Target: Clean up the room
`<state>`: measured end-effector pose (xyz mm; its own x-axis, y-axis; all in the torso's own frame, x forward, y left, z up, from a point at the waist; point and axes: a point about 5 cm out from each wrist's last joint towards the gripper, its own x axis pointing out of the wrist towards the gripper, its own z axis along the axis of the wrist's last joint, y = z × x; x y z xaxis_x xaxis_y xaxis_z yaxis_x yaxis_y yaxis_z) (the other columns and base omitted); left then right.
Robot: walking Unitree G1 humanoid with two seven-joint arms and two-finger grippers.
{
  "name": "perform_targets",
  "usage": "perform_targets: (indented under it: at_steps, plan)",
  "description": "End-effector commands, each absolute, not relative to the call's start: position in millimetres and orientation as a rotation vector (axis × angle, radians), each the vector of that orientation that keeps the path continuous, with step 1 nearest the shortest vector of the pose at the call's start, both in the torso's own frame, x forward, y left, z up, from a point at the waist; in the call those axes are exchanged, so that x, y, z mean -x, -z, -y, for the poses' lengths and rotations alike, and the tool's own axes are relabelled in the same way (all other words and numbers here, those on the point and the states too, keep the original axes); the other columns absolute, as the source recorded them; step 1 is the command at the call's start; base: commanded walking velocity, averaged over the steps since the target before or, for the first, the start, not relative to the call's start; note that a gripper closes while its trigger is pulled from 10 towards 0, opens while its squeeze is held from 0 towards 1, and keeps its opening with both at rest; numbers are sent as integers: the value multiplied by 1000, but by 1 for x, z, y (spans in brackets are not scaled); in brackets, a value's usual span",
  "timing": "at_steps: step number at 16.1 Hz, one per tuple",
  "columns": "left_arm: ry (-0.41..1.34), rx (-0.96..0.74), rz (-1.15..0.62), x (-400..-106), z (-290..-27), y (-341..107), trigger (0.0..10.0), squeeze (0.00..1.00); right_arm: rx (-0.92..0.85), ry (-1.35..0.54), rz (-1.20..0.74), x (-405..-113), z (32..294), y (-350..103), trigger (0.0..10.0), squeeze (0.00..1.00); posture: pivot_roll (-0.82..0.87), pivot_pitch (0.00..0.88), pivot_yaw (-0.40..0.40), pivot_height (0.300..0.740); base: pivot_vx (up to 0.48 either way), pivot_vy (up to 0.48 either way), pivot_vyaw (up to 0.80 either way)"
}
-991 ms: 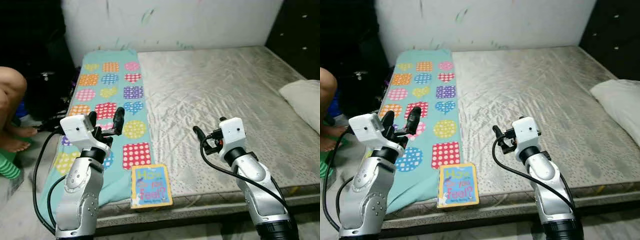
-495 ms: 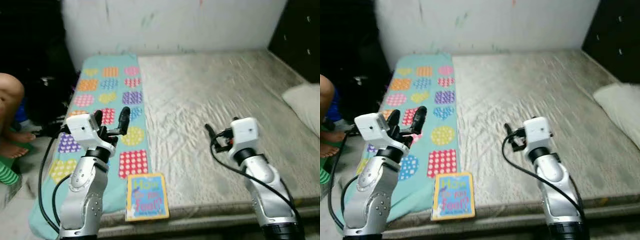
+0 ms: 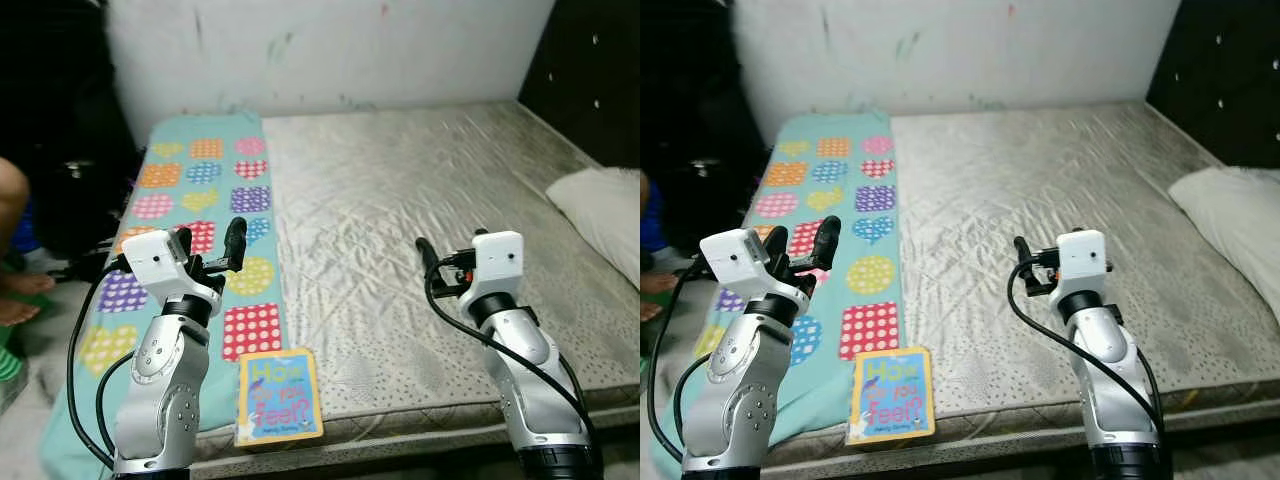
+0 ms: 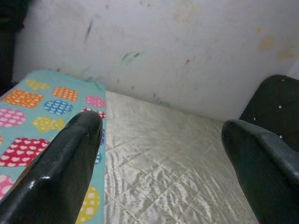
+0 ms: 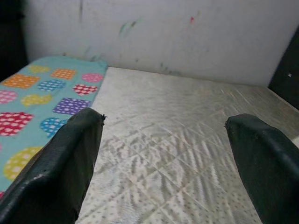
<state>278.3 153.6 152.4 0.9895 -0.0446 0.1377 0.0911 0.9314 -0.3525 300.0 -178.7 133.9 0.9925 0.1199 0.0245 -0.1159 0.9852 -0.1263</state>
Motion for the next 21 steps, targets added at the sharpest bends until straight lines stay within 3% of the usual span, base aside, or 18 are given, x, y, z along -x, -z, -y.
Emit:
perform_targets:
  at_steps: [1, 11, 21]
  plan:
    - [69, 356, 124, -278, -156, -152, 10000, 0, 121, -130, 48, -301, 175, -138, 10000, 0, -67, 0, 16, 740, 0, 480, 0]
    - [59, 361, 131, -278, -156, -154, 10000, 0, 133, -141, 45, -302, 174, -137, 10000, 0, -66, 4, 14, 740, 0, 480, 0]
    - [33, 354, 133, -283, -159, -155, 10000, 0, 122, -129, 59, -307, 175, -143, 10000, 0, -71, 0, 17, 740, 0, 0, -198]
